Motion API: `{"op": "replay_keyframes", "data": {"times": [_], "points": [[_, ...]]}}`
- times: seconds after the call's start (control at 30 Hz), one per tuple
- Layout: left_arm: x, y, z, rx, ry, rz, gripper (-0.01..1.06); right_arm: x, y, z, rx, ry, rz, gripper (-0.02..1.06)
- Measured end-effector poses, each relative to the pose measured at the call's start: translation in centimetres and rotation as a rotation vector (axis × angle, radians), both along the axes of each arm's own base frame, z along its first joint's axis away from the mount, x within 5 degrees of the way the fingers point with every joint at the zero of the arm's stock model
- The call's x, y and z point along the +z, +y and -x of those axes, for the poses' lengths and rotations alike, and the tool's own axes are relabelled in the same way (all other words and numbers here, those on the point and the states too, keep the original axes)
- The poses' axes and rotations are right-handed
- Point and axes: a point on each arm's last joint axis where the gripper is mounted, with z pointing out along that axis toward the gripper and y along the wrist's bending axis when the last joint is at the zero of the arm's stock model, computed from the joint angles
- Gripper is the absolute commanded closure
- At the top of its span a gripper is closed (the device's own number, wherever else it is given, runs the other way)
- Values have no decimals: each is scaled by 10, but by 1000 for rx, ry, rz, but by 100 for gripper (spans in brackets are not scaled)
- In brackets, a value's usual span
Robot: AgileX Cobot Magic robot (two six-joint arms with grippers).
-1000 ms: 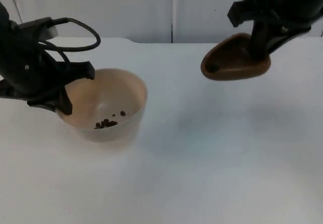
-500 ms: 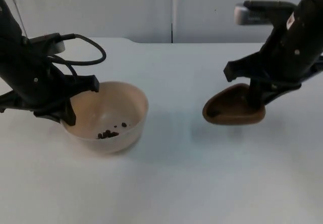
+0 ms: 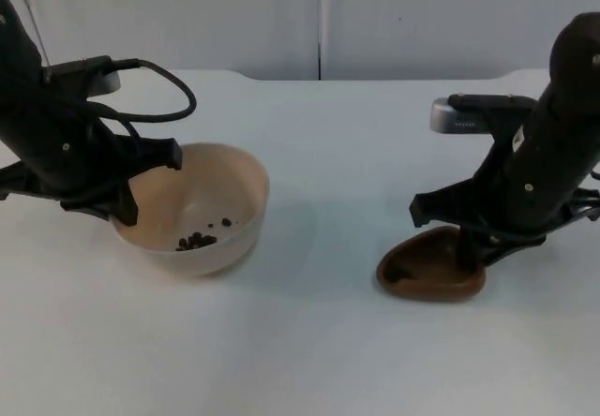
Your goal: Pick up the bowl with the left hand and pour the coffee beans from the cup into the bowl with the right hand.
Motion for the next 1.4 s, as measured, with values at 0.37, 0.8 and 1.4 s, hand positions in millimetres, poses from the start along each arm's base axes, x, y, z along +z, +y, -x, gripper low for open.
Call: {"op": "replay_keyframes", "data": {"times": [0.37,0.8,1.4], "points": [[1,1,-1,-14,-5,-12,105,-7,1,-1,-23,7,-6,103],[0,1,0,-24,4,-18,41,-10,0,-1,-29,14,-4,60],[21,0,3,-35,-19,-8,26,16,1,-2,-15,-56,-32,23]]}}
